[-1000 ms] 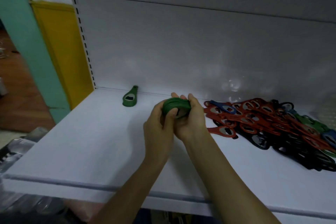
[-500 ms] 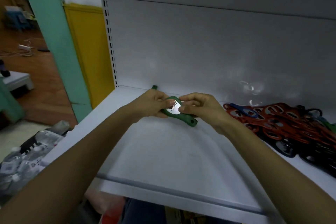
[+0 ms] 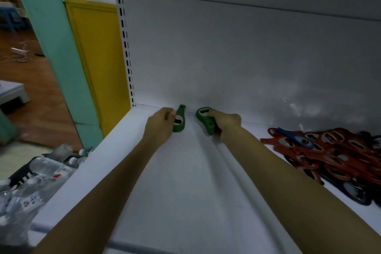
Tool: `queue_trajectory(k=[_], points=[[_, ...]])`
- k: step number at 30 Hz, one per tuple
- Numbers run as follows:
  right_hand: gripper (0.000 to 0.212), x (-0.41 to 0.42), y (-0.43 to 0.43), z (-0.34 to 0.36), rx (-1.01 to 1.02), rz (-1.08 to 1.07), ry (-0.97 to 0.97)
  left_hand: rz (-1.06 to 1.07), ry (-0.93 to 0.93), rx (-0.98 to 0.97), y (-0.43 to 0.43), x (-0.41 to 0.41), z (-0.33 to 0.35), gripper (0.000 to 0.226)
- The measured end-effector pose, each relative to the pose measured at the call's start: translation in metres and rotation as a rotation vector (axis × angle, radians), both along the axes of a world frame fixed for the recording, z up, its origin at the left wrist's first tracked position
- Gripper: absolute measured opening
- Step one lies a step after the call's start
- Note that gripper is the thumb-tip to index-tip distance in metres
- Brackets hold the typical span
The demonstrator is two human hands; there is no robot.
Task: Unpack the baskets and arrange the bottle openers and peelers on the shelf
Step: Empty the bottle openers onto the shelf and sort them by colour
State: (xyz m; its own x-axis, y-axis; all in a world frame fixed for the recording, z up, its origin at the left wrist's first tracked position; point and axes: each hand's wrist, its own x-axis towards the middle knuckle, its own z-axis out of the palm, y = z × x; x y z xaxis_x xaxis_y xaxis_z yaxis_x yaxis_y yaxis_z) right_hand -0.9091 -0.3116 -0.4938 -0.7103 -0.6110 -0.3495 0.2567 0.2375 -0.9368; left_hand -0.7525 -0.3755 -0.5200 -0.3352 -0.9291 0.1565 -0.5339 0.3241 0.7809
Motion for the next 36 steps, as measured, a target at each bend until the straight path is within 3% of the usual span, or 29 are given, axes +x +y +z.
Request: queue_trajectory(k=[3,10,13,17,22,33,36], points=[[0.041,0.01,-0.023,-0.007,0.049,-0.022,0.048,-0.005,-0.003,-0.016,-0.009,-0.01,-0.01,0.033],[0.03,0.02,-0.045,-0.017,0.249,0.185,0.519,0.011,0.026,-0.071,-0.013,-0.01,-0.021,0.033],[0.033,0.018,-0.044,-0.011,0.271,0.232,0.492,0.016,0.009,-0.079,-0.015,-0.01,-0.021,0.034],[0.019,0.021,-0.043,-0.001,0.171,0.224,0.167,0.015,0.02,-0.068,-0.016,-0.01,-0.022,0.034],[0.013,0.016,-0.035,0.001,0.114,0.24,0.016,-0.026,0.034,-0.075,-0.016,-0.008,-0.022,0.031],[0.011,0.015,-0.037,-0.012,0.092,0.186,0.082,-0.041,0.017,-0.084,-0.011,-0.007,-0.023,0.038],[0.018,0.011,-0.023,-0.01,0.19,0.207,0.422,-0.056,0.001,-0.259,0.004,-0.006,-0.013,0.045]])
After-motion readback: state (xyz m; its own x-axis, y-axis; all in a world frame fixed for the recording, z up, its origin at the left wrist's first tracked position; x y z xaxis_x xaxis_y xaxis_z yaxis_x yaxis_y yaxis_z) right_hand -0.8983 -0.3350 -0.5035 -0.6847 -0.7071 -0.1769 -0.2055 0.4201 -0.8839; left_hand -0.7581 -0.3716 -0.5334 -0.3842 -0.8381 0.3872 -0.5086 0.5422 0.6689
